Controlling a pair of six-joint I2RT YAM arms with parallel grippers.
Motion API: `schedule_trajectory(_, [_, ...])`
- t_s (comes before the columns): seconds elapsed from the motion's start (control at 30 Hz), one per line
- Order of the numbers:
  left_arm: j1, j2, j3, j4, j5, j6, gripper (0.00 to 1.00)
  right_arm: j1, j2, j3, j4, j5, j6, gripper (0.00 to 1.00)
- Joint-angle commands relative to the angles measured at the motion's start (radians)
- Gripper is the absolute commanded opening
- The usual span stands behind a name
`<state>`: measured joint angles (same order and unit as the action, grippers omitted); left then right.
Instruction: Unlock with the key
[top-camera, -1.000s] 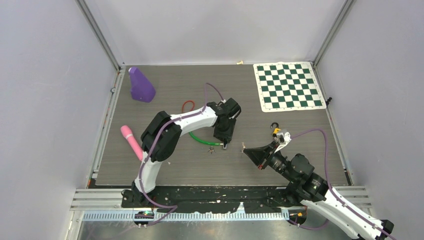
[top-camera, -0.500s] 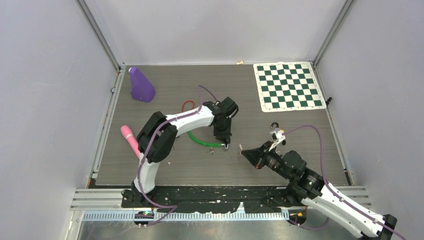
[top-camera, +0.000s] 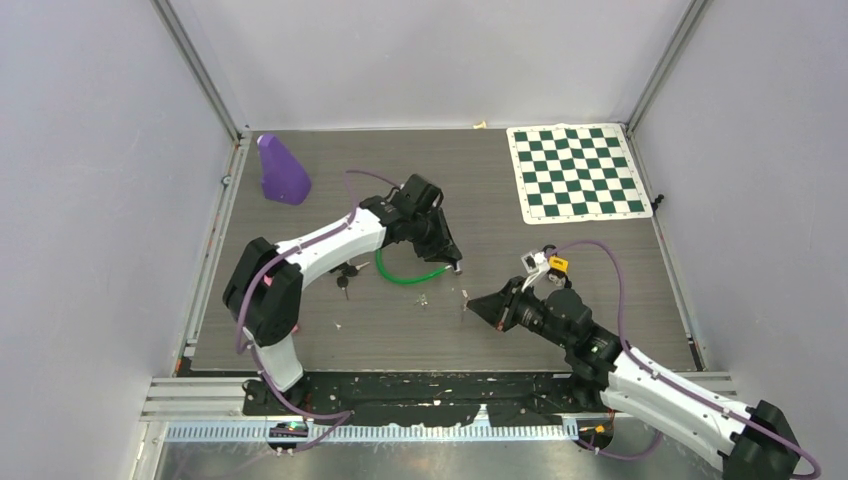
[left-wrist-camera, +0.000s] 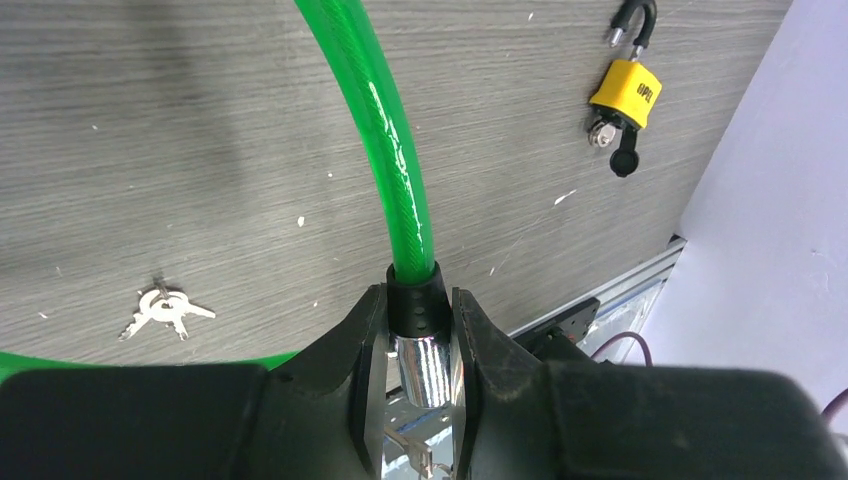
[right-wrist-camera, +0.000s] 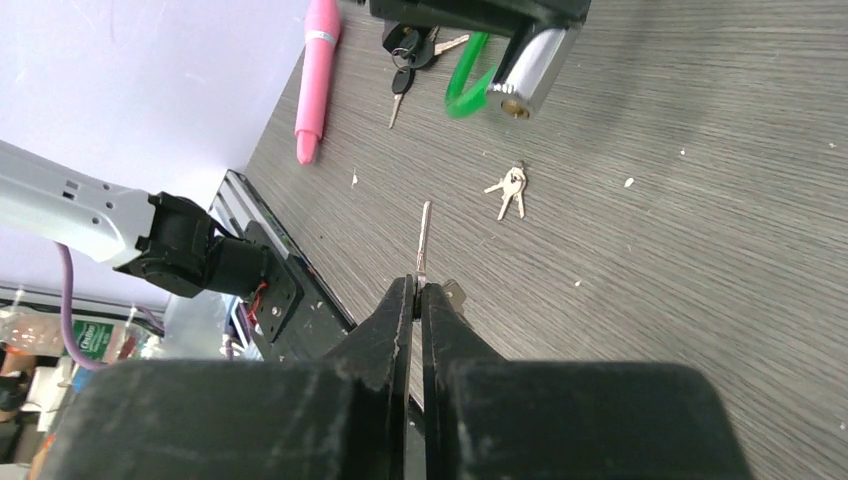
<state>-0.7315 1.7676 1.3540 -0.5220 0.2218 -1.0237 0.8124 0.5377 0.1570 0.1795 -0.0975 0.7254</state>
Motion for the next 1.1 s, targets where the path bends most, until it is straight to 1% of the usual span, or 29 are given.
schedule_trajectory(0.0, [-0.005, -0.053, -0.019, 0.076, 0.038, -0.034, 0.0, -0.063, 0.077, -0.001, 0.241, -0.134, 0.064, 0.05])
schedule_trajectory(0.2, [-0.005, -0.06, -0.036, 0.101, 0.066, -0.046, 0.0, -0.159, 0.206, 0.014, 0.334, -0.241, 0.112, 0.05])
schedule_trajectory(0.33, [-0.005, -0.067, -0.047, 0.12, 0.077, -0.058, 0.0, -0.182, 0.273, 0.016, 0.355, -0.263, 0.122, 0.05])
schedule_trajectory(0.43, [-0.005, -0.066, -0.048, 0.128, 0.087, -0.061, 0.0, -0.189, 0.288, -0.008, 0.41, -0.259, 0.144, 0.05])
schedule_trajectory(0.87, [-0.005, -0.079, -0.063, 0.143, 0.095, -0.068, 0.0, -0.222, 0.341, -0.024, 0.389, -0.212, 0.166, 0.05])
schedule_trajectory(1.07, [-0.005, -0.079, -0.062, 0.145, 0.099, -0.066, 0.0, -0.229, 0.352, -0.038, 0.414, -0.204, 0.178, 0.05])
